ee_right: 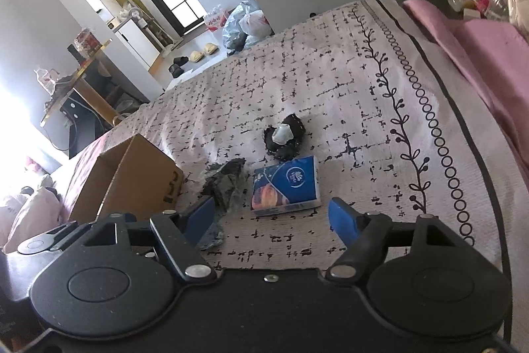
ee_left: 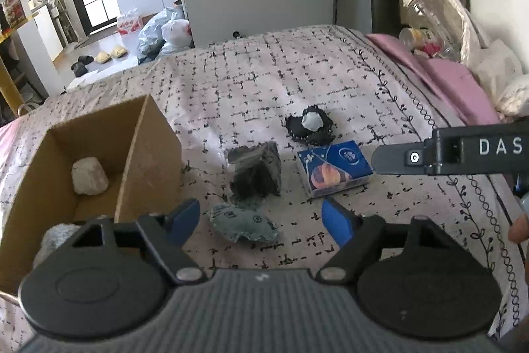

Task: Organize soft objects
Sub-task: 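Close the left gripper on the grey-blue cloth while the right gripper grasps the blue tissue pack, then carry the grey-blue cloth and blue tissue pack over the box with both grippers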

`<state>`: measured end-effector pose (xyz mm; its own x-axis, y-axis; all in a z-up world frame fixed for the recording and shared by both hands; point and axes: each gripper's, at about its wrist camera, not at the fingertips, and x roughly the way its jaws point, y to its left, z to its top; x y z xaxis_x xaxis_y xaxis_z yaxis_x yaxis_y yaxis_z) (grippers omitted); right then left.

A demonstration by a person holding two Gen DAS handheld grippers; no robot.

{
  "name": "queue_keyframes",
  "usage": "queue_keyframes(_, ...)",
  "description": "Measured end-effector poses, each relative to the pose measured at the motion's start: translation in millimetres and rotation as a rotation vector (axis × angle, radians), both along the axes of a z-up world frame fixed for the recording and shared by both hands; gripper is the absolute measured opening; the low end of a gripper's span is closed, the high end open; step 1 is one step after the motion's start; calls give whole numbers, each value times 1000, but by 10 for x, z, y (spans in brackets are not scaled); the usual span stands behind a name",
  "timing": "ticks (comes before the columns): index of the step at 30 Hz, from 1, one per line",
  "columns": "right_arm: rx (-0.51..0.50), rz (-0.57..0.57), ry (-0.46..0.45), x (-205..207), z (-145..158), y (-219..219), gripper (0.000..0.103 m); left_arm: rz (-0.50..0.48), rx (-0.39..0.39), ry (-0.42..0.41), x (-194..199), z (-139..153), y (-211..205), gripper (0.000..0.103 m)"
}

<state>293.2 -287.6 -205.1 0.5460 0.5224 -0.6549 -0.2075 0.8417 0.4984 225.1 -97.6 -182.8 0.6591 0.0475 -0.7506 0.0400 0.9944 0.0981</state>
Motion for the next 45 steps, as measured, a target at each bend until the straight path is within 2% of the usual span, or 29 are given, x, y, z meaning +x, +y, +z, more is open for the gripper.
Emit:
queue_keyframes(5, 14, -6, 28, 97, -128, -26, 75, 6, 51, 10, 58, -147, -50, 77)
queue_keyframes(10, -18, 24, 17, 147, -173, 48, 75, -15, 97, 11, 81, -282, -74, 75)
queue_keyframes(15, -16, 41, 20, 209, -213, 80, 75, 33, 83, 52, 204, -397, -25, 62)
queue_keyframes(20, -20, 60, 25, 244, -240, 163, 75, 61, 71, 62, 251, -445, -20, 61)
queue_keyframes(23, -60, 71, 21, 266, -258, 249, 75, 55, 73, 79, 285, -491, -20, 58)
queue_keyframes(29, -115, 85, 15, 287, -309, 383, 75, 77, -3, 109, 310, -527, 79, 45)
queue_keyframes(35, -176, 85, 5, 309, -357, 519, 76, 82, -61, 103, 299, -492, 110, 34)
queue_keyframes(41, -239, 74, 7, 371, -428, 619, 76, 68, -115, 99, 283, -426, 83, 32)
queue_keyframes(45, -290, 71, -6, 349, -460, 699, 68, 58, -126, 101, 284, -377, 68, 32)
